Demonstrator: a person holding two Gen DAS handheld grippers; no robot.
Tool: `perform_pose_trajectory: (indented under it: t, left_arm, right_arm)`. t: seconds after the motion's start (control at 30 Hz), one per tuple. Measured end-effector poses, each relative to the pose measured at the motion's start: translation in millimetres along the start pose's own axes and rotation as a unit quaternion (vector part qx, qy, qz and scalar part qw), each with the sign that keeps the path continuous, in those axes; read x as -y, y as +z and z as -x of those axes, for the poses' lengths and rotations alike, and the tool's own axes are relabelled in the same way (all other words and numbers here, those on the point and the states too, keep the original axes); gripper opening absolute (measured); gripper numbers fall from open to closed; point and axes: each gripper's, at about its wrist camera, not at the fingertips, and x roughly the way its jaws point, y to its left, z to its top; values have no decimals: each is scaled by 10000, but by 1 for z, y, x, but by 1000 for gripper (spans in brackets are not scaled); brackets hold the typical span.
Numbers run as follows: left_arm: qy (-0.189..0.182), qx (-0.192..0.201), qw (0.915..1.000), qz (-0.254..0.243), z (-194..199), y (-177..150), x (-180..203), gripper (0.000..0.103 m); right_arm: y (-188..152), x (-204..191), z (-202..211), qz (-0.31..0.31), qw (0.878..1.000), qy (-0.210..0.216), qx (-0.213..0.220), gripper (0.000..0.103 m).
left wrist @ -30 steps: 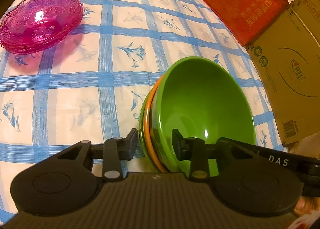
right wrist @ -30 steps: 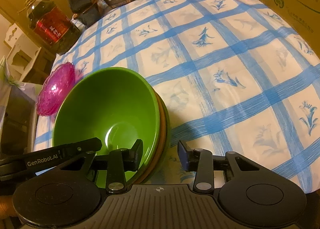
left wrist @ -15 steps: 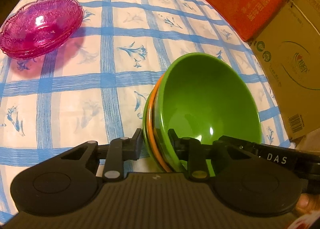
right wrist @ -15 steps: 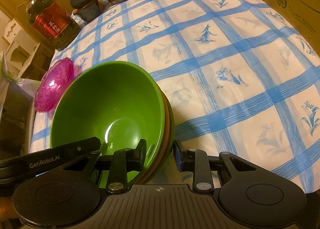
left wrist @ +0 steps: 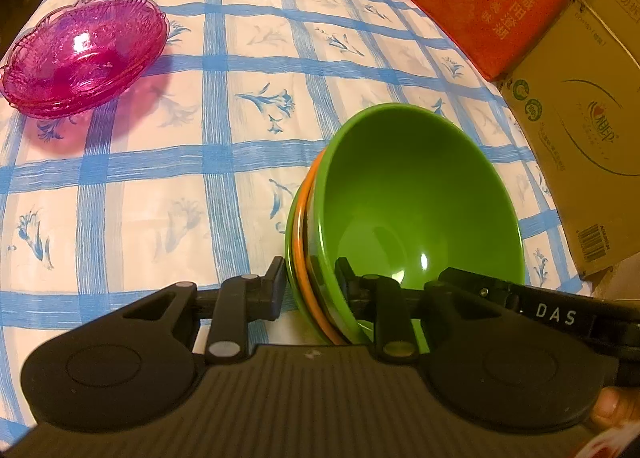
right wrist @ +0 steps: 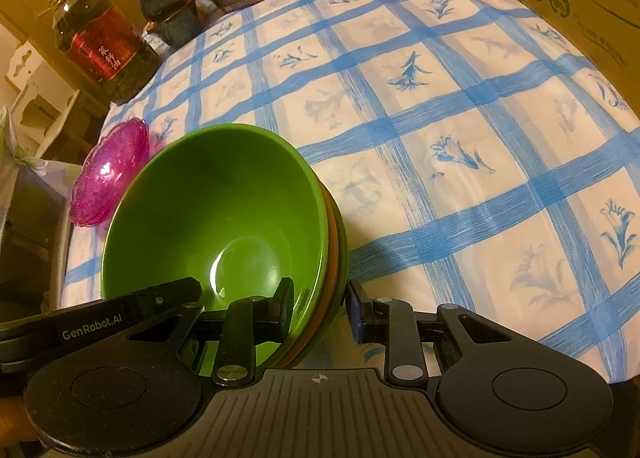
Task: Organize plates and bowls
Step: 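Lift the bowl stack with both tools and carry it over the pink plates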
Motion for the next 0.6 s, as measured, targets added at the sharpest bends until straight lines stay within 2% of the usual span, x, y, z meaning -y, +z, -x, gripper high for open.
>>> perform_pose_trajectory:
  t: [0.27, 0.6]
  left_arm:
    - [-113, -17, 9999, 128, 10, -3, -6, 23]
    - [-73, 187, 9996, 211, 37, -4, -19, 23]
  right_arm:
    - [-3, -9, 10, 101, 9999, -30, 81, 28]
    - [-7, -35, 19, 337, 9993, 48, 166, 28]
